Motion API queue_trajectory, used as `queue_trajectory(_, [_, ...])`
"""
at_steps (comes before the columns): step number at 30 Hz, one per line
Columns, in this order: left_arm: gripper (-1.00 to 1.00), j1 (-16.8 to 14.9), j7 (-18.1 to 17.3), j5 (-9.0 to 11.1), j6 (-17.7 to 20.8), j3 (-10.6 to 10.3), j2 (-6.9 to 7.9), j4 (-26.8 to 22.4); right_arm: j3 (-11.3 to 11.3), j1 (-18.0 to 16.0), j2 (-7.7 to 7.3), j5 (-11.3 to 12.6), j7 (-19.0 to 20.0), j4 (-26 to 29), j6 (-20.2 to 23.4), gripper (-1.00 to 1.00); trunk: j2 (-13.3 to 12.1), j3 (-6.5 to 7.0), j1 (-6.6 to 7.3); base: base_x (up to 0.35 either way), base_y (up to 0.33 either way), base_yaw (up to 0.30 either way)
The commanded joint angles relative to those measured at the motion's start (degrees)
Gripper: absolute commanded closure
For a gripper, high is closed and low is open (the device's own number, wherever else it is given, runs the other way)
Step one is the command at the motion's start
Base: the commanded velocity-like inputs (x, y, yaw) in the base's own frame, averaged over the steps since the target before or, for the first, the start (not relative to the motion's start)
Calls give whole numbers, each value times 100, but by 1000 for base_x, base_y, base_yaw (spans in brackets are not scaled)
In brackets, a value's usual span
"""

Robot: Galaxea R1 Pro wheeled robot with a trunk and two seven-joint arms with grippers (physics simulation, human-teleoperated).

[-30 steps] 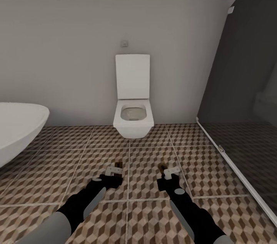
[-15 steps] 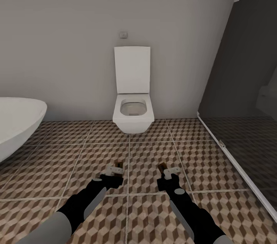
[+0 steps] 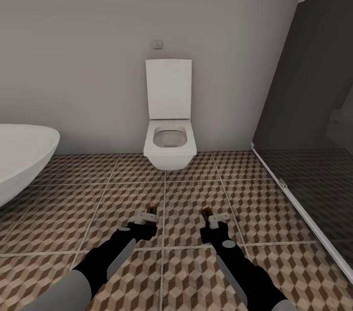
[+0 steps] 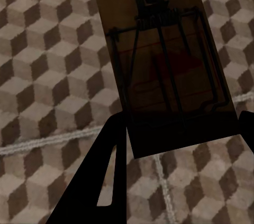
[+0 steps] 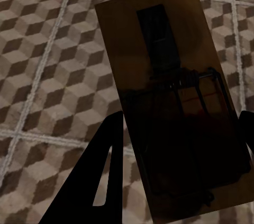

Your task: Take the four mousetraps from the cabinet in the bathroom and place them on the bathroom floor. Make sure all four end up on the same floor surface, and ensure that at least two of them are either under or directly next to the same bathroom sink.

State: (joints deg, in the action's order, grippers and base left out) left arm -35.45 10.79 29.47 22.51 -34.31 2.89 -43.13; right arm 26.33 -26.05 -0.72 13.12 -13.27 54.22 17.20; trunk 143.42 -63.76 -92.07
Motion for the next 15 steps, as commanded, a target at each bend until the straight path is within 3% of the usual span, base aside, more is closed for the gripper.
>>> queue_trajectory(1, [100, -5, 55, 50, 17, -36, 9, -12, 30, -5, -7, 59, -64, 10, 20, 100, 2, -5, 1, 0, 0, 0])
queue_trajectory(12, [100, -5, 55, 50, 15, -36, 7, -12, 30, -5, -7, 56, -64, 10, 20, 100, 17, -249, -27, 0, 0, 0])
queue_trajectory(15, [100, -5, 55, 50, 10, -39, 9, -17, 30, -5, -7, 52, -63, 10, 20, 100, 17, -249, -27, 0, 0, 0])
